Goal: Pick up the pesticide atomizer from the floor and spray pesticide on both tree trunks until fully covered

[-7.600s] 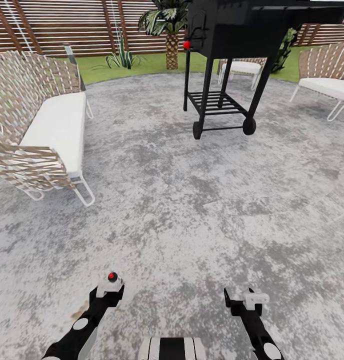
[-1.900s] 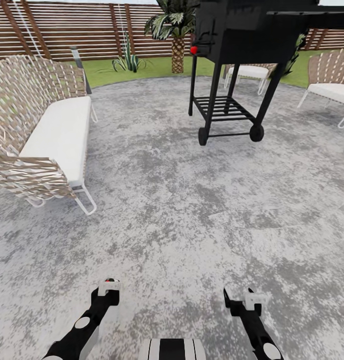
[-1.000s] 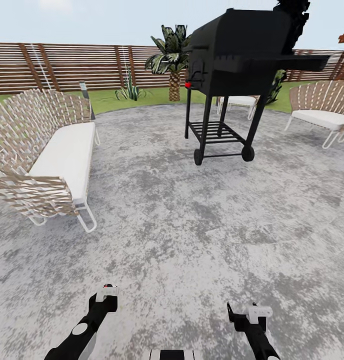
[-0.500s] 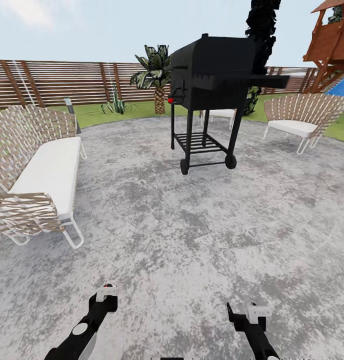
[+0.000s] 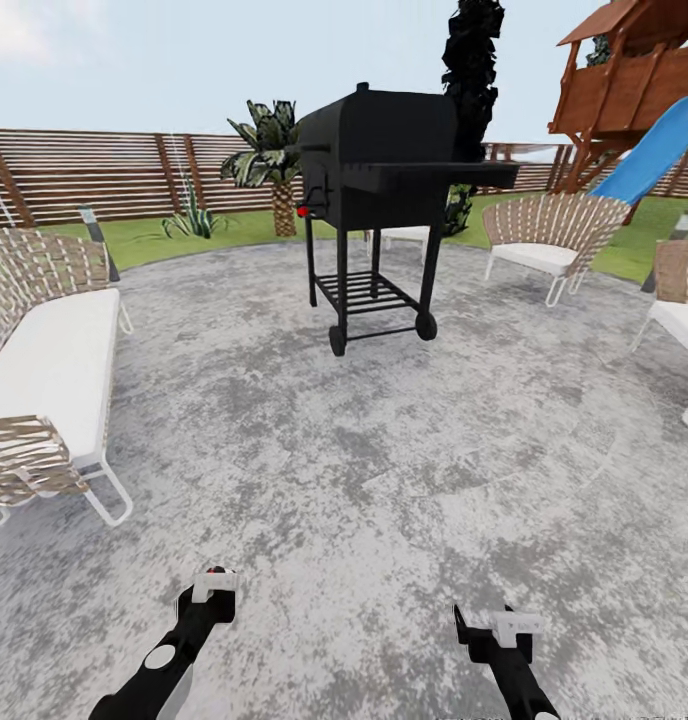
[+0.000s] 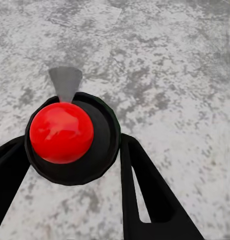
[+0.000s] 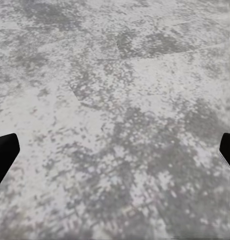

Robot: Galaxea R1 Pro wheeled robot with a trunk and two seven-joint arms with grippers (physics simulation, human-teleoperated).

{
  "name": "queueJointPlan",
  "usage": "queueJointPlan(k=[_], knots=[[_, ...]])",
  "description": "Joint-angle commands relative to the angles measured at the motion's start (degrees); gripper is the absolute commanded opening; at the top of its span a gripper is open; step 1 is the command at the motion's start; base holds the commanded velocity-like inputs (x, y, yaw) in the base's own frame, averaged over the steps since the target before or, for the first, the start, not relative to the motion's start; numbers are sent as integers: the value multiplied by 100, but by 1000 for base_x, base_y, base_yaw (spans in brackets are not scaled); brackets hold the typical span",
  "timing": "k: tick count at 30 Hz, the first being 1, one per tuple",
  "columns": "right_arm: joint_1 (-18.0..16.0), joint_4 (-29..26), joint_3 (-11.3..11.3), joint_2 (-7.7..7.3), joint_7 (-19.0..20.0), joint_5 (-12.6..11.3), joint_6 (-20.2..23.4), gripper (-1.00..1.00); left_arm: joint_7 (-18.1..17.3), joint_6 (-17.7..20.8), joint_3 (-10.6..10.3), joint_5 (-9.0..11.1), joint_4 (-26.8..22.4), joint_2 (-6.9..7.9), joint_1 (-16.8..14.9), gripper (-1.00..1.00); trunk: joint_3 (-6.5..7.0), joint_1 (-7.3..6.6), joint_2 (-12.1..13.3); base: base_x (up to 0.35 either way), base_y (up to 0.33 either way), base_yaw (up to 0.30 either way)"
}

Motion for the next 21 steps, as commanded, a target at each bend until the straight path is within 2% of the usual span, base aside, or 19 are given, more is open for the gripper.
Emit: queueJointPlan(k=[1, 8, 21], knots=[[0, 1, 0, 1, 0, 0, 0, 100, 1, 1, -1, -2, -1, 0, 0, -100, 7, 0, 0, 0, 0, -228], [0, -1, 1, 2, 0, 0, 0, 100, 1, -6, -1, -5, 11, -7, 0, -100, 53, 0, 0, 0, -17, -228], [0, -7, 0, 3, 0, 0, 0, 100, 1, -3, -10, -6, 25, -9, 0, -100, 133, 0, 0, 0, -251, -220]])
